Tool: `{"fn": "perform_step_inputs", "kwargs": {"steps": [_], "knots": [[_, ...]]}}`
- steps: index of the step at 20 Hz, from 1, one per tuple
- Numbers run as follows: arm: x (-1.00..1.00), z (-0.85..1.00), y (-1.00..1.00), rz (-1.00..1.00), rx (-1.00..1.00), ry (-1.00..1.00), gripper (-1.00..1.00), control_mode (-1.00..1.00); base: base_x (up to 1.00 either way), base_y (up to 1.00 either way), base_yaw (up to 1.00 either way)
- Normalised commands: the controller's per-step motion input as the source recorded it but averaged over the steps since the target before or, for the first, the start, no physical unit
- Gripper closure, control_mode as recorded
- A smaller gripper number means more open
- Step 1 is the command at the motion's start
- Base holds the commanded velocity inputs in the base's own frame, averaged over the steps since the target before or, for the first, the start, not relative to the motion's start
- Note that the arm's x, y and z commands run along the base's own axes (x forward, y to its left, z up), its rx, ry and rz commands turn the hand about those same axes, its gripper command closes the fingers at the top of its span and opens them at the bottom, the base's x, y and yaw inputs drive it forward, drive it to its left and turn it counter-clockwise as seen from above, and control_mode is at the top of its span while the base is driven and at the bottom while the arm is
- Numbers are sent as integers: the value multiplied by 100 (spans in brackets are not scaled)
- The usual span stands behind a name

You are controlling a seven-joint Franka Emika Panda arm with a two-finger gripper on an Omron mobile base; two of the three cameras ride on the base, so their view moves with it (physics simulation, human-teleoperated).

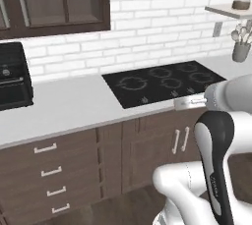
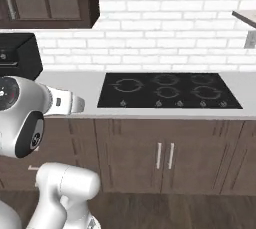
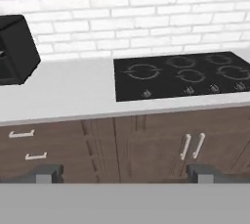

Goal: Navigate to the toaster.

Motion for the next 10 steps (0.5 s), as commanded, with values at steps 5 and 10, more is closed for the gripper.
{"fn": "perform_step_inputs", "kwargs": {"steps": [5, 10], "knots": [[0, 0, 0, 0, 0, 0, -100, 100, 50, -100, 27], [0, 0, 0, 0, 0, 0, -100, 100, 5, -100, 12]]}}
